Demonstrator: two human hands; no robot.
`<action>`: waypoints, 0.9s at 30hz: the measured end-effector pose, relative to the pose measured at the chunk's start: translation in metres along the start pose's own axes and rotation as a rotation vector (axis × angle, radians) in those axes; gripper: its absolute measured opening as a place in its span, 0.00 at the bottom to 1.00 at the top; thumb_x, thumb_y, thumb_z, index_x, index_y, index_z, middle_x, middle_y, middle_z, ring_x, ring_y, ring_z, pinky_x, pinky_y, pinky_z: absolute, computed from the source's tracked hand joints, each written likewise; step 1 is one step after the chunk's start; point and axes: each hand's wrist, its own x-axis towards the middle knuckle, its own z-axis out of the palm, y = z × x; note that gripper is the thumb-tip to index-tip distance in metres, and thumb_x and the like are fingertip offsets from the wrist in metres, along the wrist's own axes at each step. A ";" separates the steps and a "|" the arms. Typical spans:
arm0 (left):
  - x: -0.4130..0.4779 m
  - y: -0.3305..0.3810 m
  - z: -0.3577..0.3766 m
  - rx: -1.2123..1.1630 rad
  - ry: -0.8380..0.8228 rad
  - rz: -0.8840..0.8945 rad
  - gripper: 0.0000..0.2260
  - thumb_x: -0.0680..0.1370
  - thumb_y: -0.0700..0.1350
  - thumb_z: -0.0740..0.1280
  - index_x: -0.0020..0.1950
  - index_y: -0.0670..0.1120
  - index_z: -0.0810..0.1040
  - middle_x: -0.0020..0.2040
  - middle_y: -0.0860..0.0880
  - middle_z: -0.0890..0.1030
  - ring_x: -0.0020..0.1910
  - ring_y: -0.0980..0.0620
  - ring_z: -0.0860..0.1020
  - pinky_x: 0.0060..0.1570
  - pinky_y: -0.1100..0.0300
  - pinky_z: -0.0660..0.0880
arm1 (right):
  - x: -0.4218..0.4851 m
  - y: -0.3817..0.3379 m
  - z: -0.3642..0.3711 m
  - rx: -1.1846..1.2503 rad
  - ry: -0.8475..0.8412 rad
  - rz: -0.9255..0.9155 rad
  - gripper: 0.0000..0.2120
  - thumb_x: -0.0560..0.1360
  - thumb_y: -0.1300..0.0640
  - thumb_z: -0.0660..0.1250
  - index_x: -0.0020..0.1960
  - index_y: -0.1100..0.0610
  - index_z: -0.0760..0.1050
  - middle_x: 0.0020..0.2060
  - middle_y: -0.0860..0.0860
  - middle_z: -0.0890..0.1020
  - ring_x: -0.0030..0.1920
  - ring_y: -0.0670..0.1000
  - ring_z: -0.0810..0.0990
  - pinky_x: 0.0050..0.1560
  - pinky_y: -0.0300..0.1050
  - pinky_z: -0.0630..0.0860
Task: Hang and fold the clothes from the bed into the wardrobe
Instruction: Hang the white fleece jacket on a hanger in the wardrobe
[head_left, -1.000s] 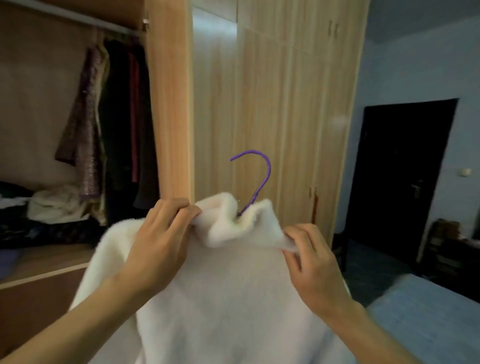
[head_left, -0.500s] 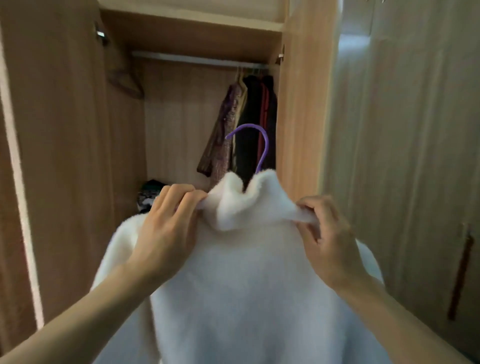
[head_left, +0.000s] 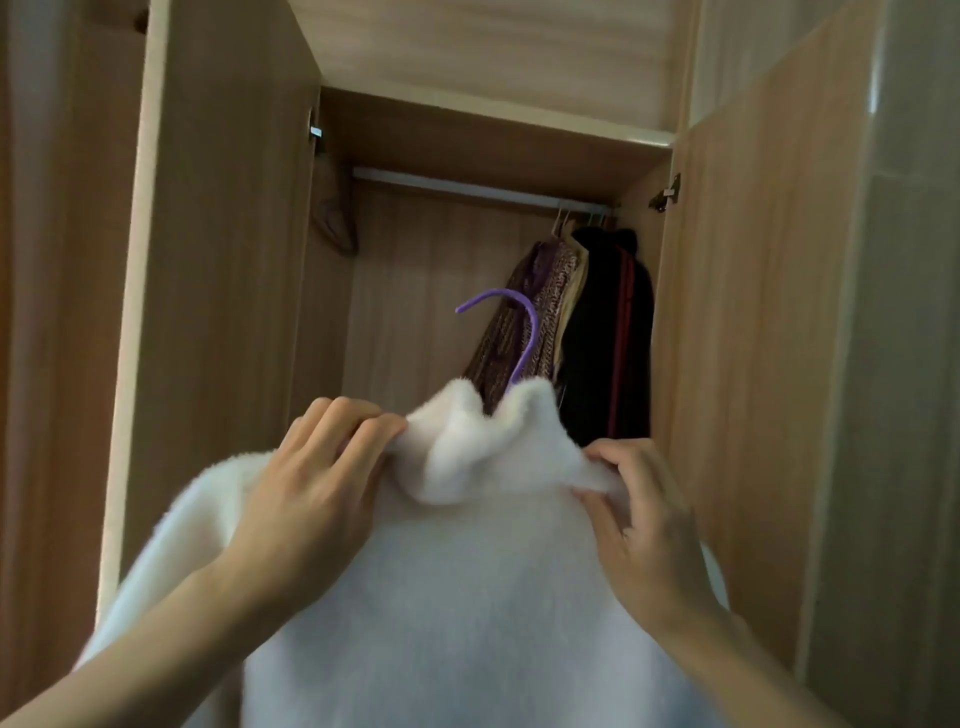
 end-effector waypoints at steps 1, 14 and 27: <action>0.003 -0.009 0.005 -0.002 0.008 0.010 0.08 0.79 0.36 0.63 0.54 0.37 0.81 0.49 0.43 0.77 0.44 0.41 0.75 0.43 0.48 0.74 | 0.004 0.002 0.008 -0.004 0.007 -0.001 0.12 0.75 0.61 0.68 0.58 0.56 0.74 0.50 0.47 0.75 0.50 0.42 0.74 0.53 0.26 0.67; 0.074 -0.097 0.138 0.048 0.149 -0.002 0.09 0.80 0.37 0.62 0.55 0.37 0.80 0.51 0.40 0.77 0.46 0.38 0.74 0.46 0.43 0.73 | 0.093 0.107 0.111 -0.036 0.187 -0.007 0.12 0.75 0.64 0.71 0.57 0.59 0.76 0.51 0.50 0.76 0.51 0.50 0.76 0.52 0.30 0.68; 0.174 -0.206 0.272 0.139 0.226 0.036 0.11 0.80 0.40 0.61 0.60 0.39 0.76 0.54 0.40 0.76 0.51 0.40 0.73 0.47 0.43 0.74 | 0.227 0.227 0.216 -0.059 0.271 -0.119 0.16 0.74 0.65 0.71 0.59 0.53 0.73 0.53 0.48 0.72 0.54 0.51 0.74 0.54 0.55 0.76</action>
